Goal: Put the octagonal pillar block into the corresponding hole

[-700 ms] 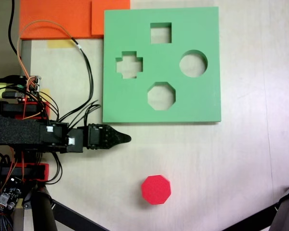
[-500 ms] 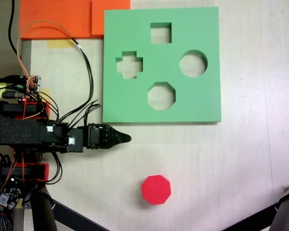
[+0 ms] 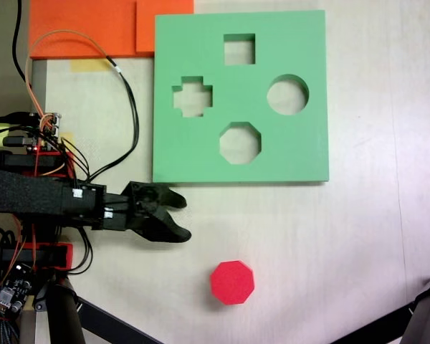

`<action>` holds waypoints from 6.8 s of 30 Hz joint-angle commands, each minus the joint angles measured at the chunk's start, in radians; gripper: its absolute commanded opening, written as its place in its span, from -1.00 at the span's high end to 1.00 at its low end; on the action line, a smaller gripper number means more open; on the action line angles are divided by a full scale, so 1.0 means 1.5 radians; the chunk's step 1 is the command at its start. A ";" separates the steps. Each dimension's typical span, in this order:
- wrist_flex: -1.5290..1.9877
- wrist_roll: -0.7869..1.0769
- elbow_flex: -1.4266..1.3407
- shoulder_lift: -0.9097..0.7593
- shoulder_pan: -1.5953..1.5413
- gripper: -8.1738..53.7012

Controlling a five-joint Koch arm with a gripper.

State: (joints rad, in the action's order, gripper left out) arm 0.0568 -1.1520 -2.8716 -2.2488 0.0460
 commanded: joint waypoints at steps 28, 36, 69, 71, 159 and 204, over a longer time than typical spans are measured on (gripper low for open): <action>1.036 -0.040 1.069 0.541 0.164 -0.95; 1.034 -0.026 1.115 0.597 0.199 -0.95; 0.969 0.040 1.181 0.724 0.226 -0.95; 0.970 0.039 1.181 0.739 0.224 -0.95; 1.125 -0.599 1.414 0.751 -0.401 0.04; 1.215 -0.561 1.396 0.769 -0.373 0.04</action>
State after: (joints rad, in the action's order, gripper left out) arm 1.8178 -1.9957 -0.7854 -1.0723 -0.5047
